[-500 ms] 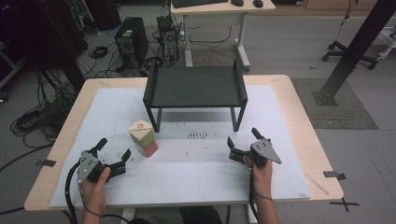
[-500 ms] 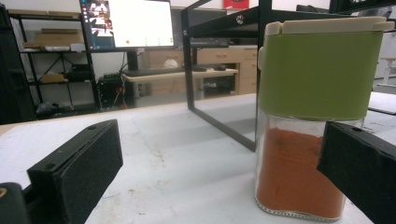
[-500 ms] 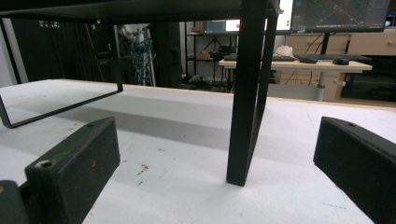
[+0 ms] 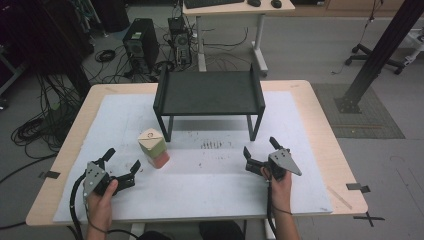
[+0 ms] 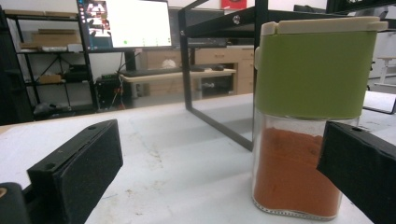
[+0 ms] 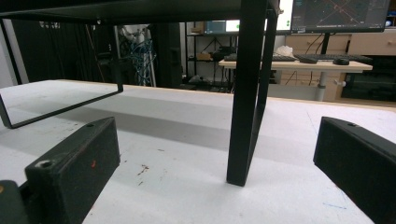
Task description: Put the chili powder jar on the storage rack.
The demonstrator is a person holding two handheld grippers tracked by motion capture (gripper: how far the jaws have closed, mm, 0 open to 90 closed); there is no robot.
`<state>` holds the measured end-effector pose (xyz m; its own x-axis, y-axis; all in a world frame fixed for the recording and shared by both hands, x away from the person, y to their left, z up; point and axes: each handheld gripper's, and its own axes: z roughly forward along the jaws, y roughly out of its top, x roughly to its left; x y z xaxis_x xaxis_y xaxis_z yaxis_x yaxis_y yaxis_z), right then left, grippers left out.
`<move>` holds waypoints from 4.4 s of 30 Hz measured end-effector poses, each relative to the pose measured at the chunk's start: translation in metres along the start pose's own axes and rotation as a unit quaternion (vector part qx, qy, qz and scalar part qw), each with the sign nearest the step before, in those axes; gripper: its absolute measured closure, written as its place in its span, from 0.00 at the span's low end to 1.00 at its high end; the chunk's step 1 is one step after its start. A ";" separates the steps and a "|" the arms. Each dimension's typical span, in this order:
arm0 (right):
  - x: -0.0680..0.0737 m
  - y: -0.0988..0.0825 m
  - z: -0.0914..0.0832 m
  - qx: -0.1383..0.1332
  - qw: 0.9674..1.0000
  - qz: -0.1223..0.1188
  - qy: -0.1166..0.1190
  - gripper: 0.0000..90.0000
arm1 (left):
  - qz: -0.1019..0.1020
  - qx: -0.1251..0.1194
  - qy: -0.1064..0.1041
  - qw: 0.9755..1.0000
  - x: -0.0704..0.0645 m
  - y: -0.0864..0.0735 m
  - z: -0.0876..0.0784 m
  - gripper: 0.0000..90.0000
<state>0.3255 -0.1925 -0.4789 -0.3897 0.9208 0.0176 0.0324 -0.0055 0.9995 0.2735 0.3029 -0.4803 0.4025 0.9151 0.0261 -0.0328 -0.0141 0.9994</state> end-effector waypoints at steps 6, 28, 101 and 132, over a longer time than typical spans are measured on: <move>0.000 0.000 0.000 0.000 1.000 0.000 0.001 0.00 | 0.001 0.000 -0.007 1.000 -0.002 0.000 0.000 0.00; 0.000 0.000 0.000 -0.001 1.000 0.000 0.000 0.00 | 0.012 0.001 -0.041 0.999 -0.013 0.001 -0.003 0.00; 0.000 0.000 0.001 0.005 1.000 -0.004 0.005 0.00 | -0.012 0.008 -0.104 0.994 -0.033 0.001 0.041 0.00; 0.000 0.001 0.001 0.007 1.000 -0.003 0.007 0.00 | -0.015 0.017 -0.113 0.993 -0.034 0.001 0.067 0.00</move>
<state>0.3268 -0.1921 -0.4784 -0.4030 0.9151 0.0113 0.0418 0.0060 0.9991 0.3213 0.2443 -0.4784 0.5974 0.8020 -0.0031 0.0119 -0.0050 0.9999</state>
